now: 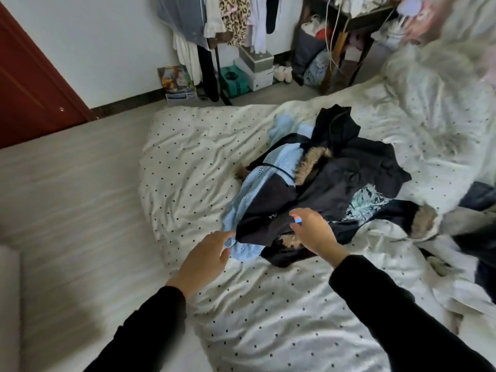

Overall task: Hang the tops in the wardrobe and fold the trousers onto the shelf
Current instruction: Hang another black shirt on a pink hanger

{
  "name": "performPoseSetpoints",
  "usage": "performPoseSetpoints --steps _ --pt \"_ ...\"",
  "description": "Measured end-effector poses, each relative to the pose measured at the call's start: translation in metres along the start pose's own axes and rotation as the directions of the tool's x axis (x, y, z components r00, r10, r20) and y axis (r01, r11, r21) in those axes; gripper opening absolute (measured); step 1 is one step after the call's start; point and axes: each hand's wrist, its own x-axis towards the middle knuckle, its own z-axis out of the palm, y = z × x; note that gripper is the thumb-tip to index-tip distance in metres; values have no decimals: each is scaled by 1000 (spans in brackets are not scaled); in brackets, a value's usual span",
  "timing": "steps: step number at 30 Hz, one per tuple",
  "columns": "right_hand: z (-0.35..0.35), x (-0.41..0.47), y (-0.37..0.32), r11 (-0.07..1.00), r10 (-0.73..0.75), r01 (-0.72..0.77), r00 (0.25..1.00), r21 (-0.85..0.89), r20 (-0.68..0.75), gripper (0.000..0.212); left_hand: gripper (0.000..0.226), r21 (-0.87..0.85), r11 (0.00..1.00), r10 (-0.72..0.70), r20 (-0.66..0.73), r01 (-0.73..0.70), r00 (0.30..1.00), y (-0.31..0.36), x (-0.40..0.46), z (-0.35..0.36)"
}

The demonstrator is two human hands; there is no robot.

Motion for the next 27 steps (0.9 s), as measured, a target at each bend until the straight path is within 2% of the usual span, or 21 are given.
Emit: performPoseSetpoints --steps 3,7,9,11,14,17,20,21,24,27 --pt "1 36 33 970 13 -33 996 -239 -85 49 43 2 1000 19 44 -19 999 8 35 16" --pt "14 70 70 843 -31 1 998 -538 -46 64 40 -7 1000 24 63 -24 998 18 68 40" --pt "21 81 80 826 -91 11 989 -564 -115 60 39 -15 1000 21 72 -20 997 22 75 49" --pt "25 87 87 812 -188 37 961 -583 -201 46 39 -11 1000 25 92 -25 995 27 81 55" --pt "19 88 86 836 -332 146 902 -528 -277 37 41 -9 999 44 100 -43 994 36 90 59" --pt "11 78 77 888 -441 319 793 -331 -419 13 49 -66 995 74 38 -72 997 51 95 57" --pt "-10 54 50 870 -485 464 738 -169 -469 26 57 -163 980 109 -40 -114 993 72 100 53" --pt "-17 46 42 855 -497 503 730 -124 -469 27 54 -199 973 108 -76 -121 991 80 101 51" --pt "-41 25 18 845 -469 534 727 -16 -501 27 21 -298 947 47 -232 -116 972 101 97 31" --pt "-69 10 -1 836 -474 547 680 -45 -560 28 15 -298 942 36 -368 -155 929 106 80 -8"
